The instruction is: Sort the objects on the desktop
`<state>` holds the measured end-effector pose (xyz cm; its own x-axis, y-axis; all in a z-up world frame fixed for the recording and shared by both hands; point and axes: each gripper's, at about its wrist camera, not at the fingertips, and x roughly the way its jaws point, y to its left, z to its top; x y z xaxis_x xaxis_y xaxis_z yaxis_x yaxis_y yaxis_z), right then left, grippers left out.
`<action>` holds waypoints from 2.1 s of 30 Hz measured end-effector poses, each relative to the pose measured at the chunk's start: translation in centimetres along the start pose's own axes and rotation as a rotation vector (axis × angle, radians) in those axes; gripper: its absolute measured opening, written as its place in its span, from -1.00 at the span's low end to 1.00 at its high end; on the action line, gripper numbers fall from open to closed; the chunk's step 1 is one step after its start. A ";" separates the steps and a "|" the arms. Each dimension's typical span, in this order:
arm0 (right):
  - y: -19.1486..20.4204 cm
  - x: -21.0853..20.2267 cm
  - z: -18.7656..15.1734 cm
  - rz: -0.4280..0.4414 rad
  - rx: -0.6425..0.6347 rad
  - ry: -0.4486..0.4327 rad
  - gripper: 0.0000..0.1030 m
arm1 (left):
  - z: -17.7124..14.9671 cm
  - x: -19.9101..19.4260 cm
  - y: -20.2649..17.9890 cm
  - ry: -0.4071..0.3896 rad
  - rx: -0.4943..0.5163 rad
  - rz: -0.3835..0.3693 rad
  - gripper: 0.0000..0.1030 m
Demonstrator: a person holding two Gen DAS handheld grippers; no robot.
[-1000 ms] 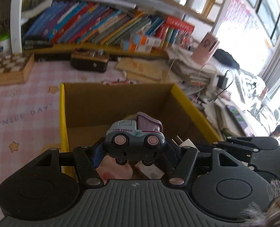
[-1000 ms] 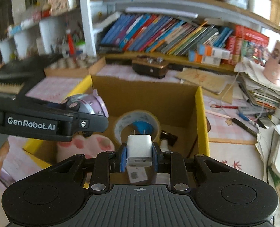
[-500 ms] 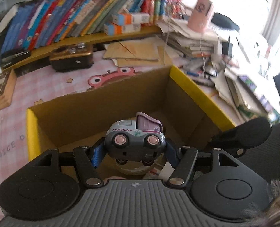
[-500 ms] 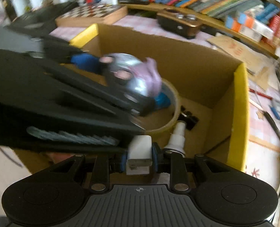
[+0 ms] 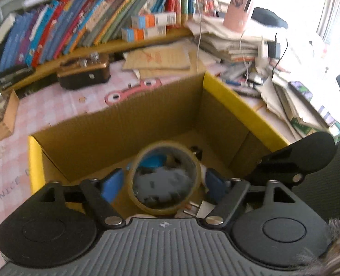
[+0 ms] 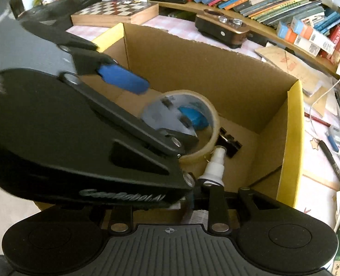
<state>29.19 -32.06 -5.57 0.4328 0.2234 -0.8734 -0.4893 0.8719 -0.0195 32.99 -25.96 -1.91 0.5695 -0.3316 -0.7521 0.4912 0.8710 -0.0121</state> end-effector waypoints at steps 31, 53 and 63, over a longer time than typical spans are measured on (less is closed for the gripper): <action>4.1 -12.1 -6.3 -0.181 0.283 -0.492 0.51 | -8.9 -18.0 2.1 -0.395 -0.230 0.159 1.00; 18.4 -15.0 -13.9 -0.275 0.361 -0.524 0.94 | -24.5 -27.9 3.4 -0.395 -0.250 0.389 1.00; 24.1 -15.7 -16.7 -0.292 0.346 -0.514 0.96 | -29.5 -30.3 2.8 -0.345 -0.207 0.430 1.00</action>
<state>-2.01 -21.83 -0.47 0.8568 0.0623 -0.5119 -0.0653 0.9978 0.0122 -2.38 -2.74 1.41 0.8875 -0.0015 -0.4608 0.0497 0.9945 0.0925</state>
